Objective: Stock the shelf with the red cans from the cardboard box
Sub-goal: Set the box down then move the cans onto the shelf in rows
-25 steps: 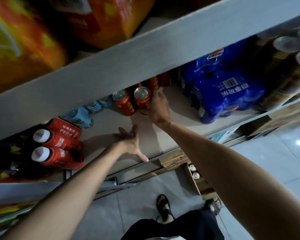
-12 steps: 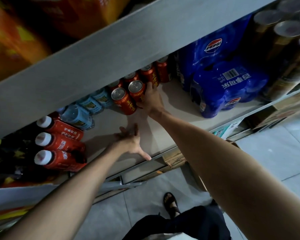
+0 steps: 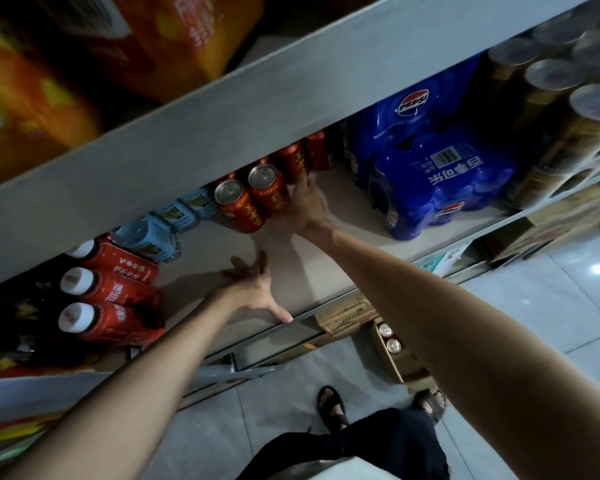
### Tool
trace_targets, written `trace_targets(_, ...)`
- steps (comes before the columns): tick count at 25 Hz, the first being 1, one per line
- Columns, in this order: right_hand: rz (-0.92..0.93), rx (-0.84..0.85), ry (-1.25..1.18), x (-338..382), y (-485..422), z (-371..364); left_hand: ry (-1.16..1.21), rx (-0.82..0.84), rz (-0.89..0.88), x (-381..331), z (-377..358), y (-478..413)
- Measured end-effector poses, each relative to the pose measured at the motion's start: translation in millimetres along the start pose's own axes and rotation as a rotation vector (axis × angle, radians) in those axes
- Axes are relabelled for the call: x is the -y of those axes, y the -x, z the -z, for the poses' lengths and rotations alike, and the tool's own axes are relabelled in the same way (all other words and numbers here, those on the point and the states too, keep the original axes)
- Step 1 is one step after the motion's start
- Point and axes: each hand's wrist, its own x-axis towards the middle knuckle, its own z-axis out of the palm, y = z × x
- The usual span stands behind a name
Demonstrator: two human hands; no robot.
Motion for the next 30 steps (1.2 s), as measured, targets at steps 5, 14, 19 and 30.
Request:
trace_targets(5,-0.077,0.152,0.034,-21,55,64,0.389,0.018,-0.126,-20,9,23)
trace_targets(14,-0.261,-0.033,-0.054,-112,167,209,0.585,-0.229,-0.584,-198,14,74)
trace_targets(19,-0.590,-0.322,-0.029,-203,214,232,0.566,0.217,-0.582,-268,-45,50)
trace_targets(30,-1.065,-0.477,-0.258,-428,269,122,0.634,0.505,0.009,-301,-208,-121)
